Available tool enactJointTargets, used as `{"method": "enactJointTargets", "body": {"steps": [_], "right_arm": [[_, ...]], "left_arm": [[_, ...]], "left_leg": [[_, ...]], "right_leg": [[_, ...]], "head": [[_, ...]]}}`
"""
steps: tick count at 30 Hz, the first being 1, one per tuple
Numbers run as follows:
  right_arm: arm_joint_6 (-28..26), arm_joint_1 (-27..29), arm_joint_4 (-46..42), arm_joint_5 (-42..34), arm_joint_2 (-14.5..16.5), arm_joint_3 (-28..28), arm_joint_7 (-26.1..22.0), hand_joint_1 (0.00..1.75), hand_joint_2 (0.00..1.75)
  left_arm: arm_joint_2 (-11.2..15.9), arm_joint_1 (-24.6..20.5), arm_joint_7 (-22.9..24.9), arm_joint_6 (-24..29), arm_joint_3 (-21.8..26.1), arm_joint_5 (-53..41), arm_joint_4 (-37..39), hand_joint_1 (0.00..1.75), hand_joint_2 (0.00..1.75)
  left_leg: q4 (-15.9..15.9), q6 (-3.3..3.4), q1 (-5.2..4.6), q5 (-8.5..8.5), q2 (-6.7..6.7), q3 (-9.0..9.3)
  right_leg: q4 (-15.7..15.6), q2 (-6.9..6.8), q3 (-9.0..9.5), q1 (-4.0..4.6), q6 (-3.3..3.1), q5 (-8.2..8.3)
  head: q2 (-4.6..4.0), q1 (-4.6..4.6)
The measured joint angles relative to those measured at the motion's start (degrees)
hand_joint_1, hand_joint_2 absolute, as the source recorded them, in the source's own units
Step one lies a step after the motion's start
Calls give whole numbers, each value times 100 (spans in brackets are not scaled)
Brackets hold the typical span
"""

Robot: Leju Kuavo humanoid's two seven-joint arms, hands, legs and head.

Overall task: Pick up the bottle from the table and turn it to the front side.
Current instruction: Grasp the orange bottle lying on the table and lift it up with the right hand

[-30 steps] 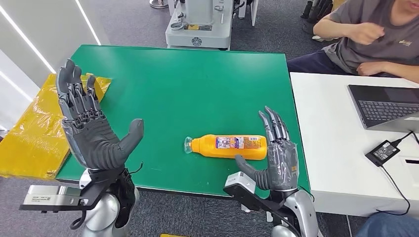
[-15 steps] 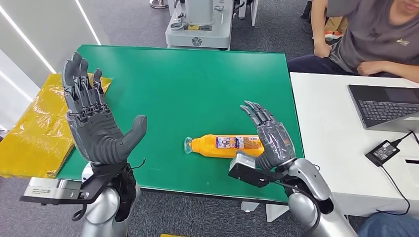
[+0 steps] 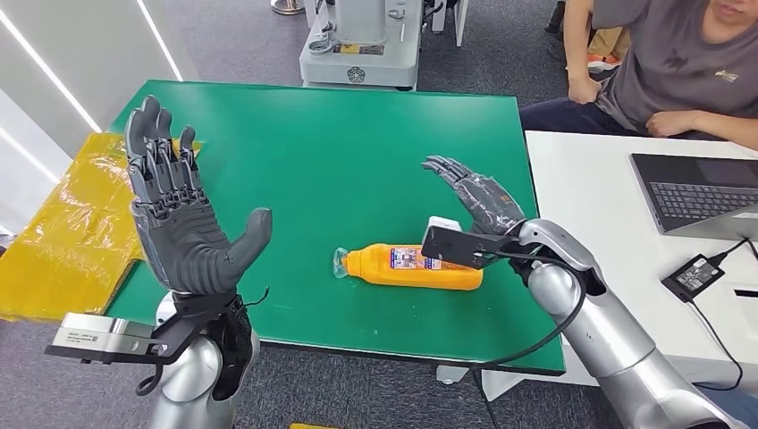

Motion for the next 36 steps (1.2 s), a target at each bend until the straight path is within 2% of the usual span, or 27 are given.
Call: {"method": "enactJointTargets", "body": {"steps": [5,9,20,31,36], "right_arm": [[64,-369,586,-66,62,390,111,0,175],[-106,-512,1028,-140,172,567,261,0,175],[79,-527,1655,-322,239,795,551,0,175],[487,-553,2112,-474,235,1013,529,0,175],[515,-640,2314,-546,236,1141,548,0,175]], "left_arm": [[-1,-19,15,48,-1,2,0,0,175],[-1,-26,21,105,-1,22,0,0,175],[-1,-13,44,131,1,77,0,0,175],[7,-10,126,164,3,204,-1,0,175],[20,-9,139,223,3,244,-3,0,175]], "left_leg": [[0,0,1,0,-2,-1],[0,0,0,0,-2,-2],[1,0,0,0,-3,-4],[1,0,0,0,-3,-5],[1,0,0,0,-3,-5]], "right_leg": [[1,-2,0,1,0,0],[1,-3,0,1,0,0],[-1,-4,0,1,1,0],[-1,-4,0,1,1,0],[-1,-4,-1,1,1,0]], "head": [[0,0],[0,1],[0,1],[0,0],[0,0]]}}
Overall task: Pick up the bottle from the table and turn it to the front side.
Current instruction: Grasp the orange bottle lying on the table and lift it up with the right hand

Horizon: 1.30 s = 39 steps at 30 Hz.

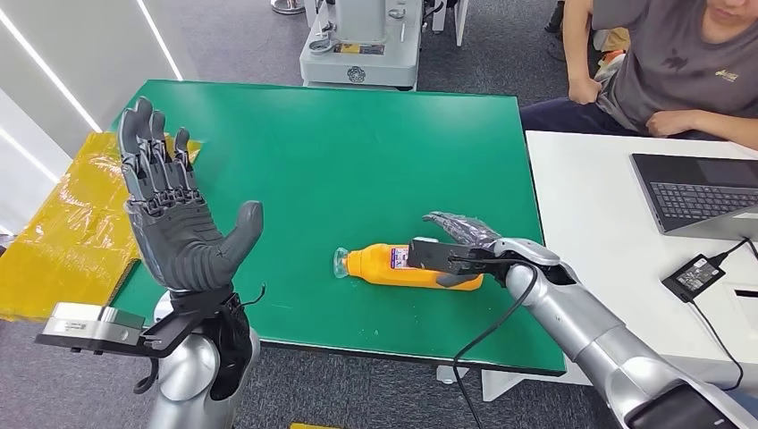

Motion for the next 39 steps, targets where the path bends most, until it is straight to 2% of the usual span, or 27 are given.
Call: {"method": "enactJointTargets", "body": {"steps": [13,39], "right_arm": [[-116,-236,530,-72,189,196,54,0,175],[-143,-96,894,-150,292,306,35,0,175]], "left_arm": [[3,-51,93,128,0,124,-1,0,175],[8,-59,86,155,0,240,-1,0,175]], "left_leg": [[0,0,0,0,0,0],[1,0,0,0,1,0]], "right_leg": [[0,0,0,0,0,0],[-1,1,-1,0,0,0]], "head": [[0,0],[0,0]]}}
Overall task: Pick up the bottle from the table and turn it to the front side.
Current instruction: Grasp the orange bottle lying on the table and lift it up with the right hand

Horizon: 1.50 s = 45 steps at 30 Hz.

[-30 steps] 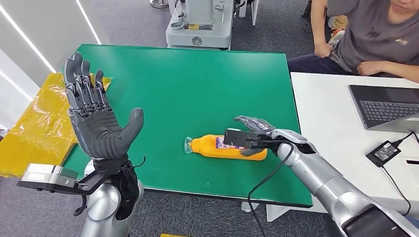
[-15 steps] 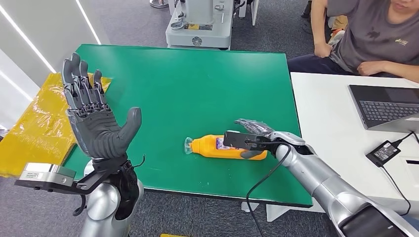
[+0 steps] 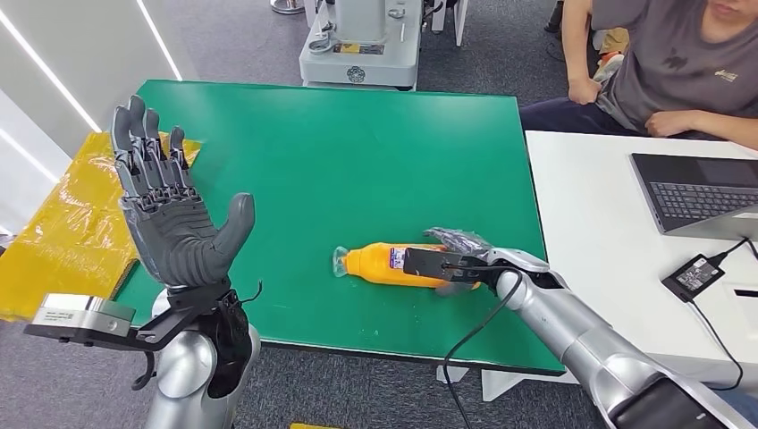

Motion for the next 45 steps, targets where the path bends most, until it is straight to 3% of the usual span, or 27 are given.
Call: {"method": "enactJointTargets", "body": {"steps": [11,15,16,37,45], "right_arm": [[28,-4,2,-9,16,18,-2,0,175],[-4,-3,2,-13,20,19,-16,169,175],[-25,-2,2,-15,22,20,-27,173,175],[-464,94,2,-96,70,7,-134,175,175],[-1399,148,-95,-306,259,-299,-252,175,175]], "left_arm": [[0,1,0,16,0,30,0,0,175],[0,1,1,25,0,37,0,0,175],[0,1,1,27,0,41,0,0,175],[4,6,-22,92,21,131,0,0,175],[5,58,-101,189,56,207,0,0,175]], "left_leg": [[0,0,0,0,0,0],[0,0,0,0,-1,0],[0,0,0,0,-1,0],[0,0,0,0,-1,-2],[0,0,0,0,0,-3]], "right_leg": [[1,0,1,0,0,0],[1,0,1,0,0,0],[1,0,1,0,0,0],[1,-1,0,0,0,0],[2,-1,-2,1,0,0]], "head": [[0,0],[0,0],[0,0],[0,0],[0,0]]}}
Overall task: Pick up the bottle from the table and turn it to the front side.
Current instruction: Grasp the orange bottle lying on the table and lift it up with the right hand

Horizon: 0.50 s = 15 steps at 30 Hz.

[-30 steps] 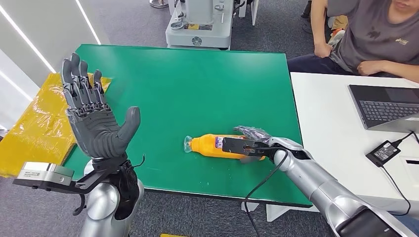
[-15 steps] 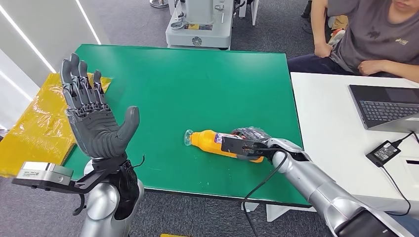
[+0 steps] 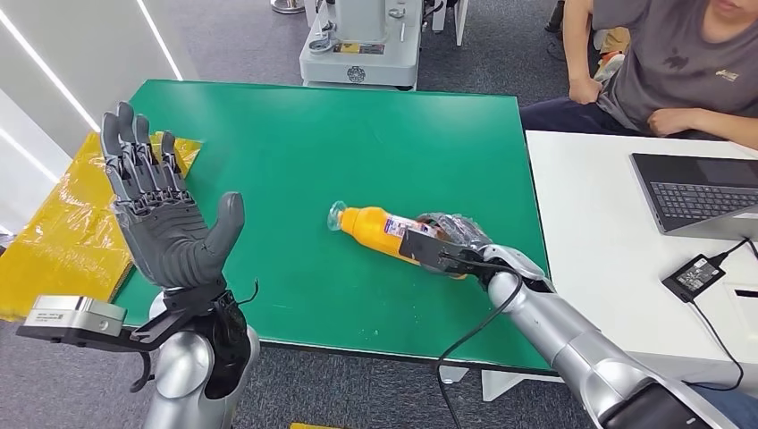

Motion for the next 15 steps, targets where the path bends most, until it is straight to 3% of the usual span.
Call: {"method": "enactJointTargets", "body": {"steps": [9,15], "right_arm": [[-1203,78,-515,-370,322,-650,-296,175,175],[-2209,257,-970,-376,477,-974,-774,175,175]], "left_arm": [[3,55,-84,165,1,79,-2,0,175],[2,57,-164,236,1,123,0,0,175]], "left_leg": [[0,0,0,0,0,-1],[0,0,0,0,0,-1]], "right_leg": [[0,0,-1,1,0,0],[-1,-1,-1,1,0,0]], "head": [[0,0],[0,0]]}}
